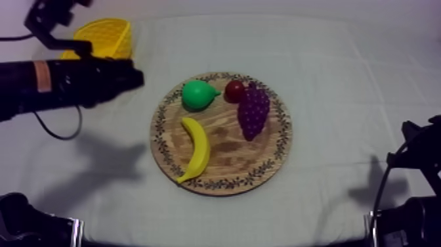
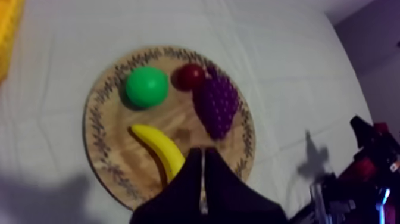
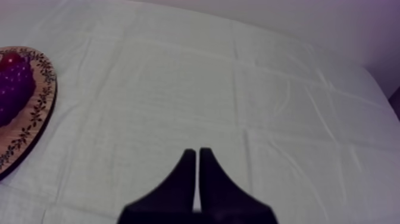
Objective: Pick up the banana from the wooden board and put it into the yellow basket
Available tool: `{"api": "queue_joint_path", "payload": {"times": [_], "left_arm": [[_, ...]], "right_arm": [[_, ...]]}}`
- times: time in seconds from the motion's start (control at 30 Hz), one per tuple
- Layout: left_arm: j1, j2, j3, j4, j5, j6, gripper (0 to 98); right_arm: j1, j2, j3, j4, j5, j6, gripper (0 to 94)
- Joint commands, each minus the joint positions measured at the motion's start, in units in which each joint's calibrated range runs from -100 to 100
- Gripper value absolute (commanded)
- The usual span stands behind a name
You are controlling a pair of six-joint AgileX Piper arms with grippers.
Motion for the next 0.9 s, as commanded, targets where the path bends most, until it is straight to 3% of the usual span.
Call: {"api": "queue_joint_path", "payload": {"times": [0.0, 0.13, 0.37, 0.5, 0.87], "left_arm": [[2.3, 1.6, 0.8, 0.14, 0.0, 1.7, 0.3], [4.6, 3.1, 2.4, 0.37, 0.7, 3.5, 0.5], [7.4, 5.7, -1.3, 1.72, 11.7, 5.1, 1.8], [7.1, 6.9, -1.3, 3.30, 12.0, 4.1, 2.7], [7.0, 7.4, 0.9, 2.41, 12.8, 7.7, 4.4]], "right_arm": [[0.0, 0.0, 0.0, 0.0, 0.0, 0.0, 0.3], [0.0, 0.0, 0.0, 0.0, 0.0, 0.0, 0.3], [0.0, 0.0, 0.0, 0.0, 0.0, 0.0, 0.3], [0.0, 0.0, 0.0, 0.0, 0.0, 0.0, 0.3], [0.0, 0.0, 0.0, 0.0, 0.0, 0.0, 0.3]]}}
